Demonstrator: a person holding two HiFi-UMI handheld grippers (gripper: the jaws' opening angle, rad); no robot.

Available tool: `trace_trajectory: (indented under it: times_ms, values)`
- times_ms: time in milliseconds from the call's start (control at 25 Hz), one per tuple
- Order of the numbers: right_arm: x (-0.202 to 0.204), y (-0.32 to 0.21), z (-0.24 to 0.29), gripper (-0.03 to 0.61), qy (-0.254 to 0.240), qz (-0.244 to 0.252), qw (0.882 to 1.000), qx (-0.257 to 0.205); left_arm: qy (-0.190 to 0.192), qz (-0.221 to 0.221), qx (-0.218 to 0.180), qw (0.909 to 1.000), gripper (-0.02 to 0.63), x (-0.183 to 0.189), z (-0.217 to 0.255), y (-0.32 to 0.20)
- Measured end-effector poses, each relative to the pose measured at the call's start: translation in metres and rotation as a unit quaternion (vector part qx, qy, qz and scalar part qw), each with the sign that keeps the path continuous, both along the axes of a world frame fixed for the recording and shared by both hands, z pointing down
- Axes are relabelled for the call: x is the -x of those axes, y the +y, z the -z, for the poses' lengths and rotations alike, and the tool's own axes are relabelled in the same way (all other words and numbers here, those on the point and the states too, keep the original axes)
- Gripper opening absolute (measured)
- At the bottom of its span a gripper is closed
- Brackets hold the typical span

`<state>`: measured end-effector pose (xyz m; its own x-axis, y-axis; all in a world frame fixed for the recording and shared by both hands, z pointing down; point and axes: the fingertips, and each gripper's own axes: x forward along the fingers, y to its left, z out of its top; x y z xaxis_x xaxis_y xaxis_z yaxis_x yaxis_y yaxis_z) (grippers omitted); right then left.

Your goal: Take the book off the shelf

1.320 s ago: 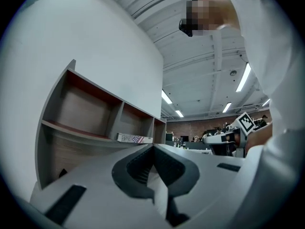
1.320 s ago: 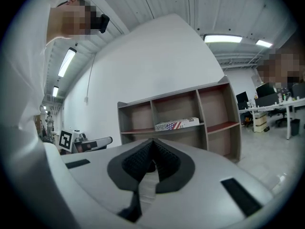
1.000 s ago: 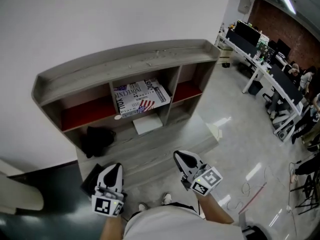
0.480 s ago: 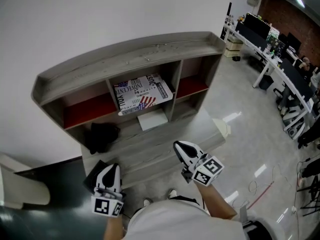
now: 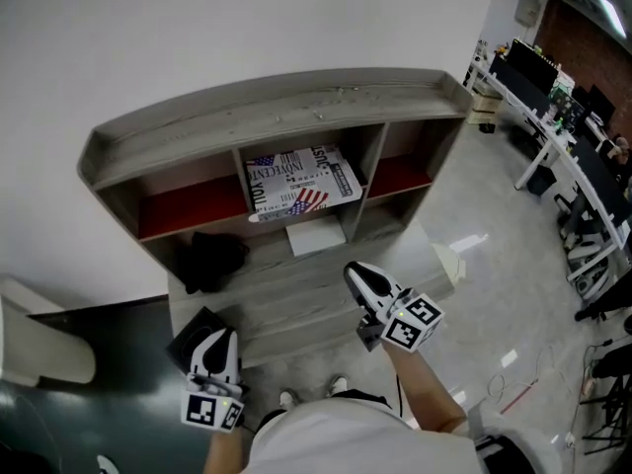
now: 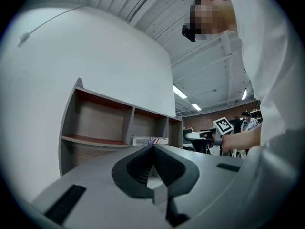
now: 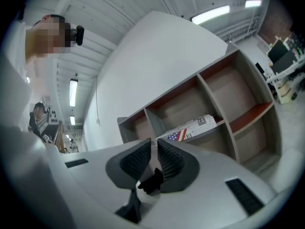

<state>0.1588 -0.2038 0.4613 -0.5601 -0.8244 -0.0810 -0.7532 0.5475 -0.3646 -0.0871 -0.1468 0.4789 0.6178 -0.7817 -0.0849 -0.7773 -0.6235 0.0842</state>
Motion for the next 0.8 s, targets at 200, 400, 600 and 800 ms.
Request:
trace_trajectory:
  times_ms: [200, 400, 600, 800]
  values:
    - [0.012, -0.025, 0.001, 0.121, -0.048, 0.039, 0.998, 0.011, -0.002, 0.006, 0.002, 1.0000, 0.015, -0.002, -0.003, 0.001]
    - [0.011, -0.063, 0.015, 0.137, -0.143, 0.050, 0.988, 0.017, -0.007, 0.017, -0.002, 0.9998, 0.015, -0.001, 0.002, 0.002]
    - [0.003, -0.100, 0.018, 0.202, -0.206, 0.051, 0.977, 0.033, -0.008, 0.047, -0.001, 0.9989, 0.015, 0.012, 0.000, 0.004]
    - [-0.008, -0.138, -0.016, 0.262, -0.271, 0.027, 0.957, 0.102, -0.006, 0.078, -0.001, 0.9970, 0.015, 0.025, 0.000, 0.005]
